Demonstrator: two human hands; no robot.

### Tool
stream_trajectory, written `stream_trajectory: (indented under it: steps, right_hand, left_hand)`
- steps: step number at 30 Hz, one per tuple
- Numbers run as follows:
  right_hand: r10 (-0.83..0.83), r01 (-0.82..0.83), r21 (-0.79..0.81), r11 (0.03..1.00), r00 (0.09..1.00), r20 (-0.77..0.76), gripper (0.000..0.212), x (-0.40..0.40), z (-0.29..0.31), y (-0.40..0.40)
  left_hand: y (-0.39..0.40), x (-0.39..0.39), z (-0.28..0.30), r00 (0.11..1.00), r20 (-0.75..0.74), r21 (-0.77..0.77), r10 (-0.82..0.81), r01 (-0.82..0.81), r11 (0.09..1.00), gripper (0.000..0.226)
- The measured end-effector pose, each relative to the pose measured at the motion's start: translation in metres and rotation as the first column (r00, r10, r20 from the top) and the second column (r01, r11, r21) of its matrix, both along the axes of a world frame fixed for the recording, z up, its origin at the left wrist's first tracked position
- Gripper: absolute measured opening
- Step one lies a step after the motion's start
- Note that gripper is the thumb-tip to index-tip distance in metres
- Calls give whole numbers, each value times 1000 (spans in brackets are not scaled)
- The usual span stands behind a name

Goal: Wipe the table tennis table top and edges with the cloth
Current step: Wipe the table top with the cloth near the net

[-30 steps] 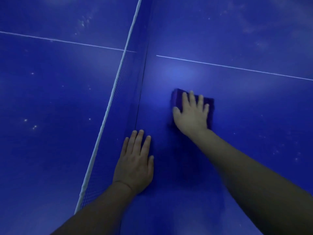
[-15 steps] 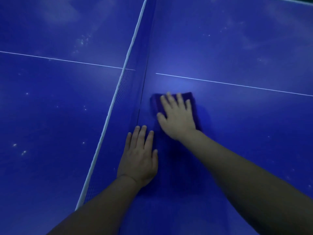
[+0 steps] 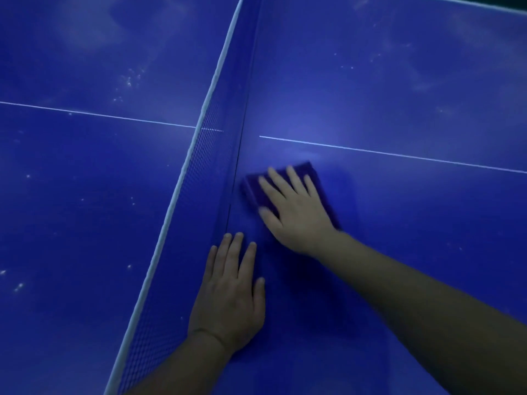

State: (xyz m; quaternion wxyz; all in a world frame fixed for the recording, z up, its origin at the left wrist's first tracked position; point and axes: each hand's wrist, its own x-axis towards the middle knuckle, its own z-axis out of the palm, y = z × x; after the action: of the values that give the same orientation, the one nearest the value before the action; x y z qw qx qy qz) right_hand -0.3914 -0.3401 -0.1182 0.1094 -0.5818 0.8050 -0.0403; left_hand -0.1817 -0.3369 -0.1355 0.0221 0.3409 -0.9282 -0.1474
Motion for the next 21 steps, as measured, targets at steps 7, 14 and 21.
stream_trajectory:
  steps: [7, 14, 21]
  right_hand:
    - [-386, 382, 87, 920, 922, 36, 71, -40, 5, -60]
    - [-145, 145, 21, 989, 989, -10, 73, -7, 3, 43]
    - [-543, 541, 87, 837, 840, -2, 64, -109, 5, 5]
  left_hand:
    - [0, 0, 1, 1000, 20, -1, -3, 3, 1000, 61]
    - [-1, 1, -1, 1000, -22, 3, -16, 16, 1000, 61]
    - [2, 0, -3, 1000, 19, -37, -23, 24, 999, 63]
